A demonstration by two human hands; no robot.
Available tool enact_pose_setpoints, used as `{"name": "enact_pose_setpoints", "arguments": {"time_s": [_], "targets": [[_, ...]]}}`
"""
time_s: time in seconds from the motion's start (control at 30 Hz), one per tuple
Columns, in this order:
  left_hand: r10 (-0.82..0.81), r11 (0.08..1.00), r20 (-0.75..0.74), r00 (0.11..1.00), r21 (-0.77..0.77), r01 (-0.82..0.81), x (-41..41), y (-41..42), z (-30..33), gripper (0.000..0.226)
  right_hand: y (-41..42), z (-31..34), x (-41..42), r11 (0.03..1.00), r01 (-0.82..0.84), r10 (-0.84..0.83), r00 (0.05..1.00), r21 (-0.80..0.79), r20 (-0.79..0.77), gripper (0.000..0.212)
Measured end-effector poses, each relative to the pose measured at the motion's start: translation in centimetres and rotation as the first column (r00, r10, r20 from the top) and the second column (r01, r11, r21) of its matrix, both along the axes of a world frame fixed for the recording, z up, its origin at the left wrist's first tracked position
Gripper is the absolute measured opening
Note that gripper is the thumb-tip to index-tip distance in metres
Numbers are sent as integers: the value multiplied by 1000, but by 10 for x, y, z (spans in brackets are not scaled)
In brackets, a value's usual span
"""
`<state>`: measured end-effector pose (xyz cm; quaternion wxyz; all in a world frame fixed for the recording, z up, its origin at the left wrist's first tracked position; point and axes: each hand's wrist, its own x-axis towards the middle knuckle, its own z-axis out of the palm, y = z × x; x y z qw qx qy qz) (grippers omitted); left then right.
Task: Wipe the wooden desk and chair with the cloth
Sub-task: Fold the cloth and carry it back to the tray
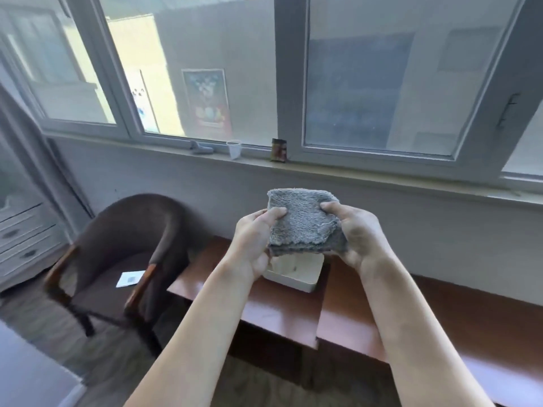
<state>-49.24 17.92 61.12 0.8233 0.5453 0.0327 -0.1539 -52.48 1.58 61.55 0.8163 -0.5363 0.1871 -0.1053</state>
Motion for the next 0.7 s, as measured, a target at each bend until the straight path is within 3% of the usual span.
{"name": "enact_pose_setpoints", "arguments": {"time_s": [0.27, 0.4, 0.7], "targets": [[76, 997, -32, 997, -29, -77, 58, 52, -21, 33, 49, -18, 67, 998, -65, 65, 998, -7, -24, 10], [40, 999, -23, 999, -33, -40, 107, 56, -29, 35, 53, -25, 112, 1000, -25, 25, 999, -8, -38, 20], [-89, 996, -72, 993, 19, 90, 213, -4, -69, 37, -4, -72, 196, 992, 129, -128, 989, 4, -73, 30]]}}
